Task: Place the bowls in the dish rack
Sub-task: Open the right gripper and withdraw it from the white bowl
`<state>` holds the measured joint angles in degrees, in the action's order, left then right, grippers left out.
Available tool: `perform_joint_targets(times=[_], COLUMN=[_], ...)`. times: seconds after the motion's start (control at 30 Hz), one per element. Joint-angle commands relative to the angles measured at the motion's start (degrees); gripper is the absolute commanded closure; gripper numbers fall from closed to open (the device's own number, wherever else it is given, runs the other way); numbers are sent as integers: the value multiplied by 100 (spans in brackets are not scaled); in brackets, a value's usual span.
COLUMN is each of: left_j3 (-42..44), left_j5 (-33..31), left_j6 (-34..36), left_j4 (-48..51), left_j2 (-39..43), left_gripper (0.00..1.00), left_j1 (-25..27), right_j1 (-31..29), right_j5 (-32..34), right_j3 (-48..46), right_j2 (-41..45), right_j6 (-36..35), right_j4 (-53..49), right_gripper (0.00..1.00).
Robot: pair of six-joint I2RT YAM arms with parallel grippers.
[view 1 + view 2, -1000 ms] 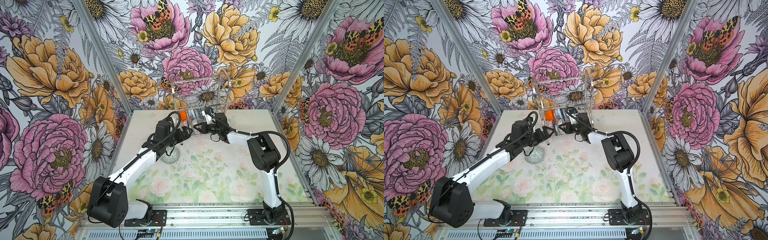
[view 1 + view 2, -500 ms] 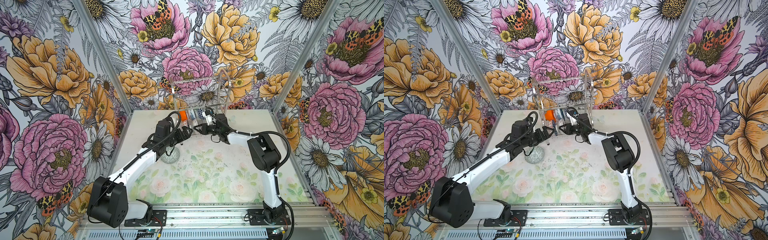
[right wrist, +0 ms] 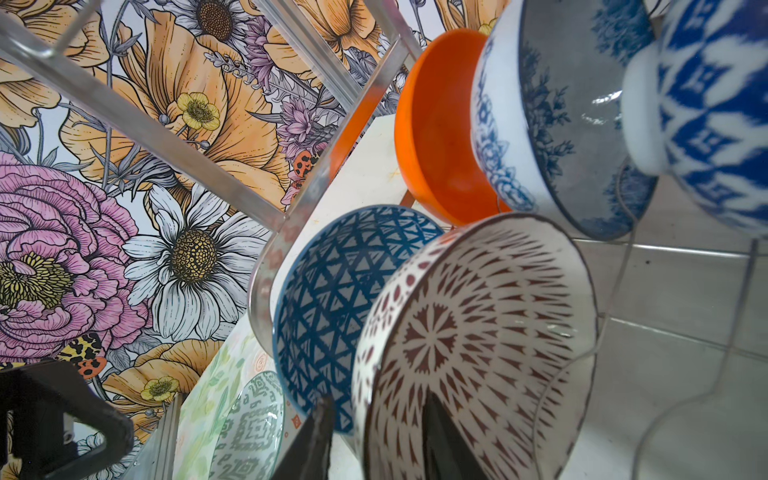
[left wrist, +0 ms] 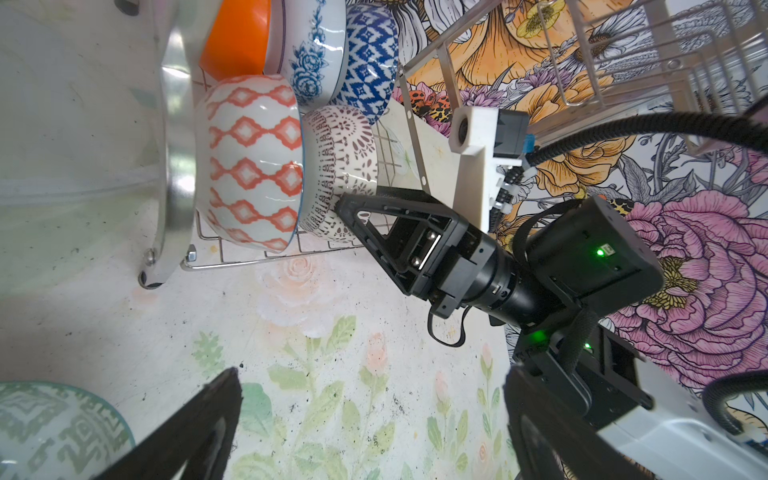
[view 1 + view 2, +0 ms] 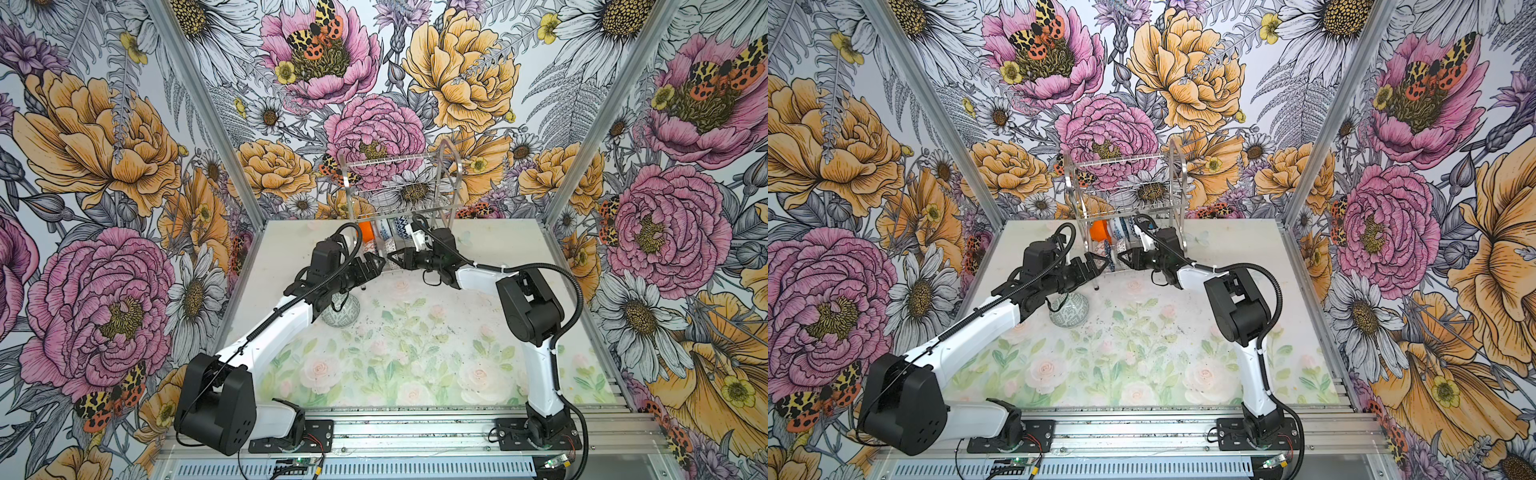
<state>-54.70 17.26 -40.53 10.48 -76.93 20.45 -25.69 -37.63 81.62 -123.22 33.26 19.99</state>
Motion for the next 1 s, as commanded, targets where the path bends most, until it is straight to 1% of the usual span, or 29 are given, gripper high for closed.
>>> perform_joint_targets(times=[0.0, 0.17, 0.27, 0.43, 0.5, 0.6, 0.77, 0.97], left_j3=[64, 66, 73, 73, 73, 73, 65, 139], left_j5=[59, 61, 59, 56, 50, 54, 53, -54], left_j6=[-42, -42, -42, -31, -29, -33, -33, -68], left_j4=[-119, -119, -124, -123, -121, -116, -117, -164], left_j2=[-3, 2, 11, 28, 42, 61, 148, 596], left_gripper=[1, 2, 1, 1, 1, 1, 1, 1], left_j1=[12, 9, -1, 1, -3, -12, -88, -628], right_j1=[-15, 1, 0, 9, 6, 8, 11, -6], right_j5=[141, 254, 276, 398, 460, 562, 755, 1089], right_j3=[-110, -195, -243, -405, -497, -627, -877, -1257], right_j2=[374, 447, 486, 614, 673, 770, 975, 1290], right_j6=[-156, -214, -214, -263, -284, -315, -427, -595], right_j4=[183, 175, 192, 236, 262, 276, 275, 311], right_gripper=[59, 51, 38, 21, 11, 2, 0, 0])
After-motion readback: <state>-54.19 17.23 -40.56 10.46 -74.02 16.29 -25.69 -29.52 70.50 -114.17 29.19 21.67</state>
